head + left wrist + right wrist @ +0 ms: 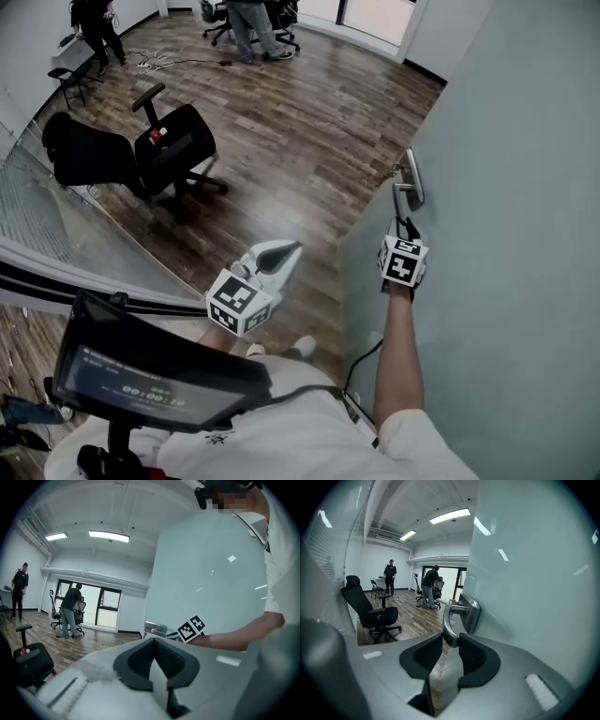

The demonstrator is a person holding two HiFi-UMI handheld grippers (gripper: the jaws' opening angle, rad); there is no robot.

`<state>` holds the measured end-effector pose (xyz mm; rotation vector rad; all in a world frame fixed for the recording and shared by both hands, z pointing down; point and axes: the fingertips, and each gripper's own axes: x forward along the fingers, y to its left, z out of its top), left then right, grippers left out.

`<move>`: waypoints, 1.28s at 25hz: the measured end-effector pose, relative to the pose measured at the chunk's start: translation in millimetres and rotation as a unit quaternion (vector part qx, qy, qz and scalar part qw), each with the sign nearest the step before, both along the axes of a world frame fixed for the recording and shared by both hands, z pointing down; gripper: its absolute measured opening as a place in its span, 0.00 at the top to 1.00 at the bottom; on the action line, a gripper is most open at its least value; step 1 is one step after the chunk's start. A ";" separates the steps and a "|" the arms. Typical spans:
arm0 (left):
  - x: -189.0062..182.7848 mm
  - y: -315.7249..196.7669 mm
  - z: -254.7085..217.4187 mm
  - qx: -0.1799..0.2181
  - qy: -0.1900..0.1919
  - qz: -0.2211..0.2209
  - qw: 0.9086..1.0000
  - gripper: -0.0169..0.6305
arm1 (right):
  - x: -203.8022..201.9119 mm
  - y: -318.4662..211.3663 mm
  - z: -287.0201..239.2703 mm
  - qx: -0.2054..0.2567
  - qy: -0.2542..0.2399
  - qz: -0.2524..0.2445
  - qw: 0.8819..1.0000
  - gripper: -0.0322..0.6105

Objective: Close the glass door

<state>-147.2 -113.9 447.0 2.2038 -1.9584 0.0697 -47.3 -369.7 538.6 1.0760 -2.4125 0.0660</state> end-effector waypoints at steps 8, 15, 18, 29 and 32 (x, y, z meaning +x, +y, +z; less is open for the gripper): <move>-7.1 9.1 10.8 0.003 0.004 -0.018 1.000 0.97 | -13.1 6.1 15.0 -0.006 0.004 -0.024 1.000 0.77; -37.1 87.2 -6.4 0.017 0.013 -0.024 0.999 0.97 | -45.7 75.6 -6.5 0.004 0.016 -0.037 0.999 0.77; -47.6 118.9 -29.1 0.024 0.018 -0.027 0.999 0.97 | -57.7 103.7 -30.9 0.010 0.025 -0.044 0.999 0.77; -61.2 223.3 -24.7 0.047 0.022 -0.030 0.998 0.97 | -84.2 204.1 -31.5 0.028 0.029 -0.080 0.996 0.77; -61.1 222.9 -24.5 0.049 0.025 -0.030 0.998 0.97 | -90.0 207.5 -29.5 0.025 0.034 -0.094 0.995 0.77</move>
